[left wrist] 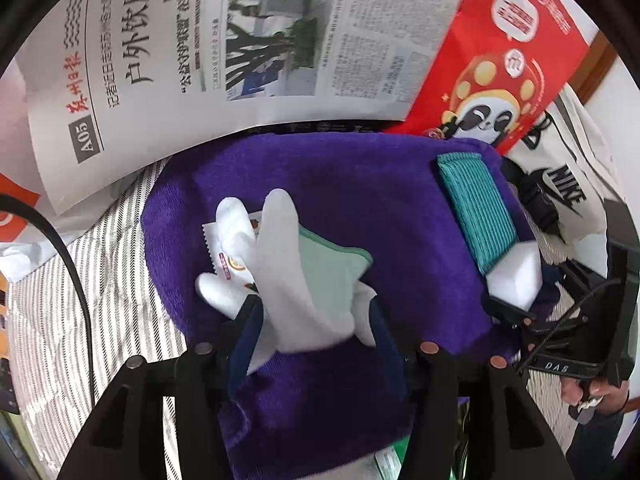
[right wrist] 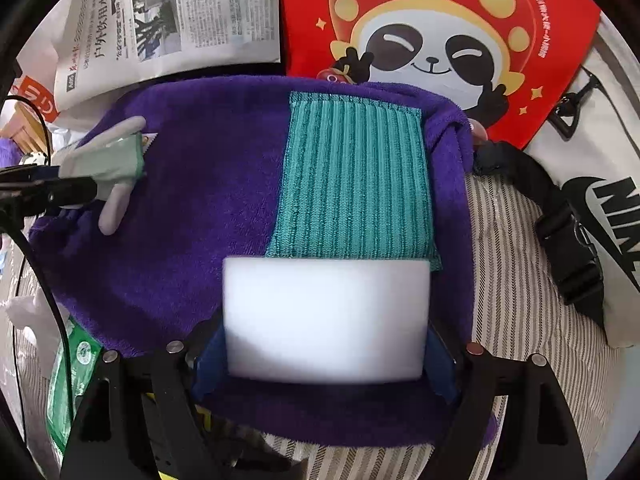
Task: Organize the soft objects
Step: 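Release the glove on the towel with the left gripper while the right drops the sponge on the teal cloth, then grasp the white wipe sheet beside the towel with the left gripper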
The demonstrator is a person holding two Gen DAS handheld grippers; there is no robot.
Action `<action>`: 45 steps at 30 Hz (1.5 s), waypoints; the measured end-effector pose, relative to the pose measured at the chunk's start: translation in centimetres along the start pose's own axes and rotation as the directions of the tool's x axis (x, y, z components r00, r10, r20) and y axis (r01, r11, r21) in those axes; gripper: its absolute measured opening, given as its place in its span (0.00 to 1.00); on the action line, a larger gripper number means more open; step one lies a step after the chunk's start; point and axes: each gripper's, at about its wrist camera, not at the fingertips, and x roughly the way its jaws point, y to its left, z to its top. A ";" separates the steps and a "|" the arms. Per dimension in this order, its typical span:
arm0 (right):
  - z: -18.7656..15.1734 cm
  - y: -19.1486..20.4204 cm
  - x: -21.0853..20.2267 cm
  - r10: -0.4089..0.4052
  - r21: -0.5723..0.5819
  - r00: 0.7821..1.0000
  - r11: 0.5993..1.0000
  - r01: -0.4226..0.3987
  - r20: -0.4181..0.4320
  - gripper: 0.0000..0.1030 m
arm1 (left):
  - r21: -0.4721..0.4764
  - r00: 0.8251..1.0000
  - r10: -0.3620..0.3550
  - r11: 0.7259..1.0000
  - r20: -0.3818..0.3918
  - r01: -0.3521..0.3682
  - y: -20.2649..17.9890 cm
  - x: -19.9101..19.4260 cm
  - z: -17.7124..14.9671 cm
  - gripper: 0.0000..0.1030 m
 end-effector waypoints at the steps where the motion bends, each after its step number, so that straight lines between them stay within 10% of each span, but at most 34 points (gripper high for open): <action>1: -0.1 0.0 -0.3 0.003 0.005 1.000 1.000 -0.003 0.008 0.85 | 0.009 1.000 0.008 1.000 0.003 -0.008 -0.2 -0.2 -0.2 0.57; 22: -4.1 0.7 -9.4 -0.022 0.065 0.992 0.998 0.014 0.125 0.95 | 0.011 0.997 0.045 0.999 0.068 -0.046 -0.1 -7.9 -8.5 0.59; 45: -11.9 2.2 -9.8 0.039 0.142 0.996 0.989 -0.049 0.076 0.95 | 0.206 0.990 0.091 0.972 0.111 -0.113 -1.2 -2.6 -14.6 0.67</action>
